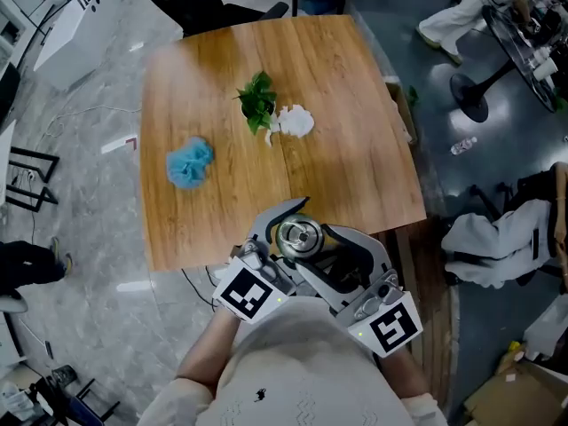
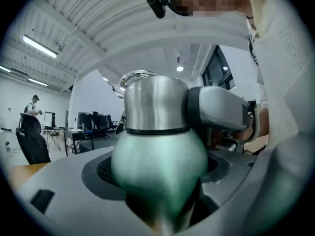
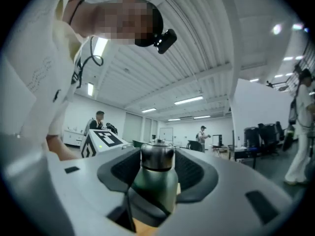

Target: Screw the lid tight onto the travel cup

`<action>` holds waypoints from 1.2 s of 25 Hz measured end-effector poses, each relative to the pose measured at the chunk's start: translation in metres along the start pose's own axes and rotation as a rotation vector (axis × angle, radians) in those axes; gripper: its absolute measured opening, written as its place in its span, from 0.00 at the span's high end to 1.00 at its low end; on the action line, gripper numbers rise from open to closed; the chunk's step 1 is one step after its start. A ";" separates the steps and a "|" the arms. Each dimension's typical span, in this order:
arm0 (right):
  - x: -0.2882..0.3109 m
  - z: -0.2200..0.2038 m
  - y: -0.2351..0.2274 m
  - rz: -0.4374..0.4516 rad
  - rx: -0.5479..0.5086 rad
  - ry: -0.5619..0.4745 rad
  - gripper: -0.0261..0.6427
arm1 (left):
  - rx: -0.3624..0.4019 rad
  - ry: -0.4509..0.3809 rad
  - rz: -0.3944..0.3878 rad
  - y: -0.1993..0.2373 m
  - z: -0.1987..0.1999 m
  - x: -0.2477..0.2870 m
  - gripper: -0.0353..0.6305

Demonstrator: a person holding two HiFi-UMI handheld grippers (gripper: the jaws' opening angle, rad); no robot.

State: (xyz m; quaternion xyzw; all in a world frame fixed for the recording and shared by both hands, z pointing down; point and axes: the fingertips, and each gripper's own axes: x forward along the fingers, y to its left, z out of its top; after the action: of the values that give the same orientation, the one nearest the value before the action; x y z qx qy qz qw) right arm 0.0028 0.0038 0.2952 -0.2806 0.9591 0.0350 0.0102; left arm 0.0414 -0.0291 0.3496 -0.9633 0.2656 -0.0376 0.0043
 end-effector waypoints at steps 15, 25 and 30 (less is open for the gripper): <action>-0.012 0.001 0.030 0.412 0.123 -0.003 0.62 | 0.002 -0.042 -0.426 -0.060 0.005 -0.016 0.34; 0.004 -0.013 0.016 0.148 0.168 -0.033 0.62 | 0.008 -0.007 -0.086 -0.019 -0.010 -0.007 0.34; 0.008 -0.019 0.013 0.149 0.163 -0.005 0.62 | 0.000 0.004 -0.092 -0.017 -0.017 -0.004 0.34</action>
State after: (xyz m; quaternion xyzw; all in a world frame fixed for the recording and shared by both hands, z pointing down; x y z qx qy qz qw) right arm -0.0107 0.0095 0.3147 -0.2066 0.9770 -0.0416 0.0327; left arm 0.0452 -0.0124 0.3664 -0.9744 0.2211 -0.0397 0.0021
